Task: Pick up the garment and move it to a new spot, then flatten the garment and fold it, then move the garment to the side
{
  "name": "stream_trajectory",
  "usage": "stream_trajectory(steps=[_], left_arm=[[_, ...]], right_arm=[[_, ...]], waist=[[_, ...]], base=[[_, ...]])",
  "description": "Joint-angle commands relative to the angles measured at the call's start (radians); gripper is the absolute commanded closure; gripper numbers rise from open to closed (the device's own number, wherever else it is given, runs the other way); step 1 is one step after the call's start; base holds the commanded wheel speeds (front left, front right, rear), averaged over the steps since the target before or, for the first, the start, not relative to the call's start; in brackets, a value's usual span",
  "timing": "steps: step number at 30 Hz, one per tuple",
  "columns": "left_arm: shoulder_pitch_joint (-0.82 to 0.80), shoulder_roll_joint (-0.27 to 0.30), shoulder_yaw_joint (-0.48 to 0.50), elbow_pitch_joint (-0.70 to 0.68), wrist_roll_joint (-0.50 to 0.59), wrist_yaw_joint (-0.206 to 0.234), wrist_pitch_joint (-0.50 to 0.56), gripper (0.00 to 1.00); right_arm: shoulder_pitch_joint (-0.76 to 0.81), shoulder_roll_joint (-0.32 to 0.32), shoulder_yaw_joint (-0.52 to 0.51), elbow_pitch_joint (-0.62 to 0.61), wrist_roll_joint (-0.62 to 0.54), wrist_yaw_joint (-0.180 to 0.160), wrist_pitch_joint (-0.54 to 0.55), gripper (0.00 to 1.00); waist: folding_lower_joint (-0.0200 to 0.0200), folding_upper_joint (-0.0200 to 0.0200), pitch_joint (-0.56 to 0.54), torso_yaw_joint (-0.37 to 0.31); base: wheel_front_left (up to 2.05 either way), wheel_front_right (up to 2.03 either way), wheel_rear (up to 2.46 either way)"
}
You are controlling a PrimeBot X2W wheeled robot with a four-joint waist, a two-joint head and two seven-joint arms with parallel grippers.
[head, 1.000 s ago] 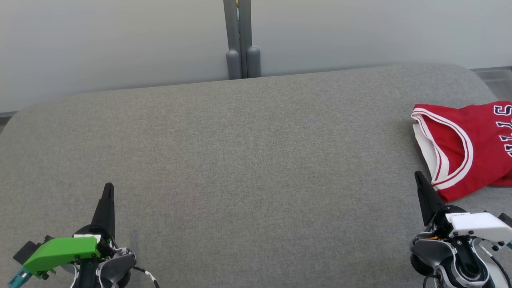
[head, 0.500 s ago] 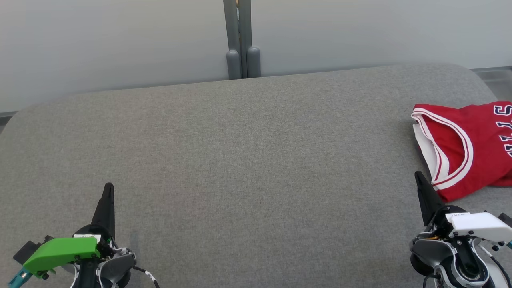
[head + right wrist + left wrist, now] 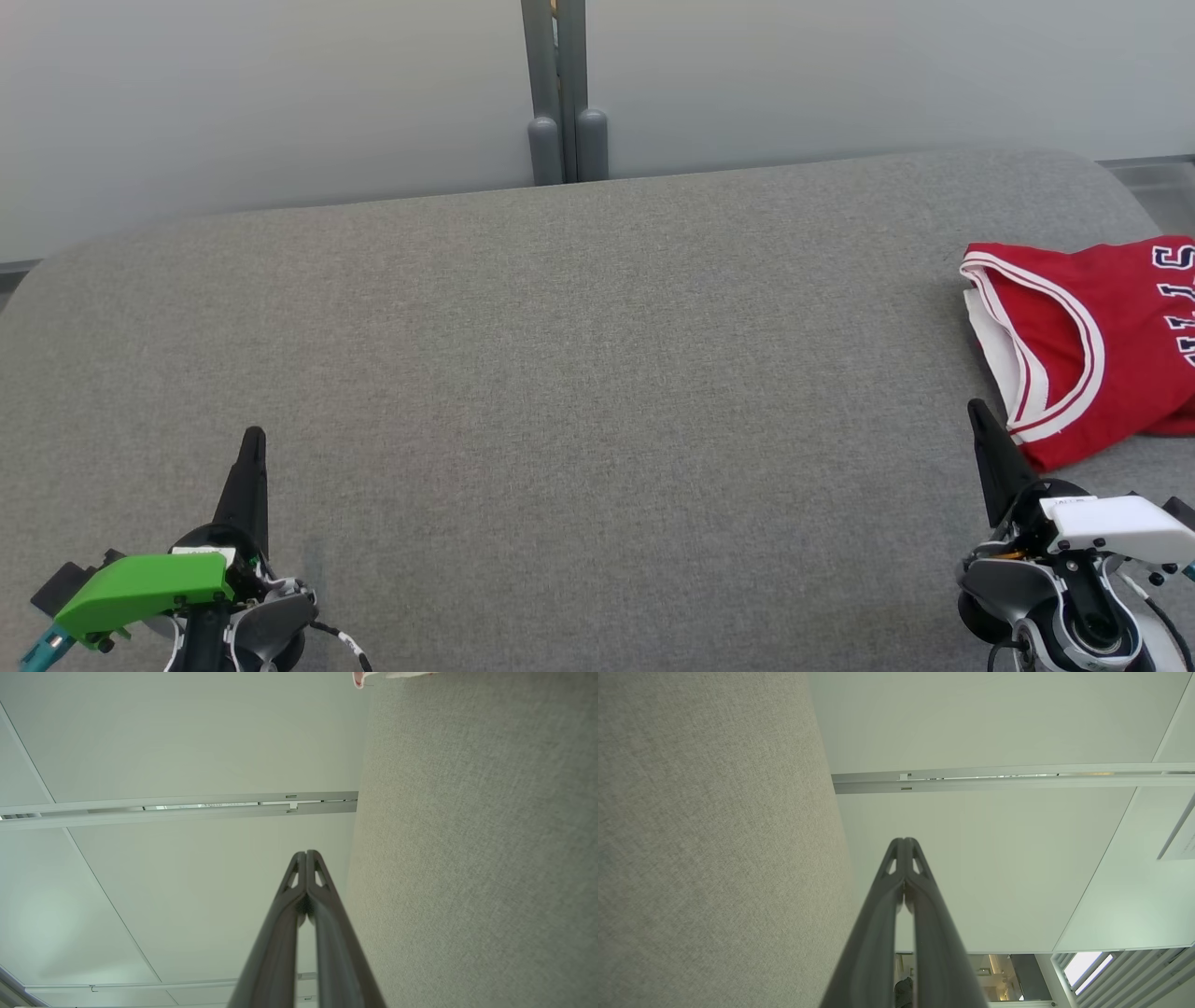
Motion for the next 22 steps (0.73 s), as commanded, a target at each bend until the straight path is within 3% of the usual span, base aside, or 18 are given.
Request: stream_trajectory(steps=[1, 22], left_arm=[[-0.010, 0.006, 0.004, -0.002, -0.001, -0.007, 0.003, 1.00], [-0.010, 0.006, 0.004, -0.002, -0.001, -0.007, 0.003, 1.00]], right_arm=[[0.008, -0.005, -0.002, -0.005, 0.006, 0.000, 0.004, 1.00], [0.008, -0.005, -0.002, -0.005, 0.006, 0.000, 0.004, 1.00]], waist=[[0.0000, 0.0000, 0.000, 0.000], [0.0000, 0.0000, 0.000, 0.000]], base=[[0.00, 0.00, 0.00], [0.00, 0.00, 0.00]])
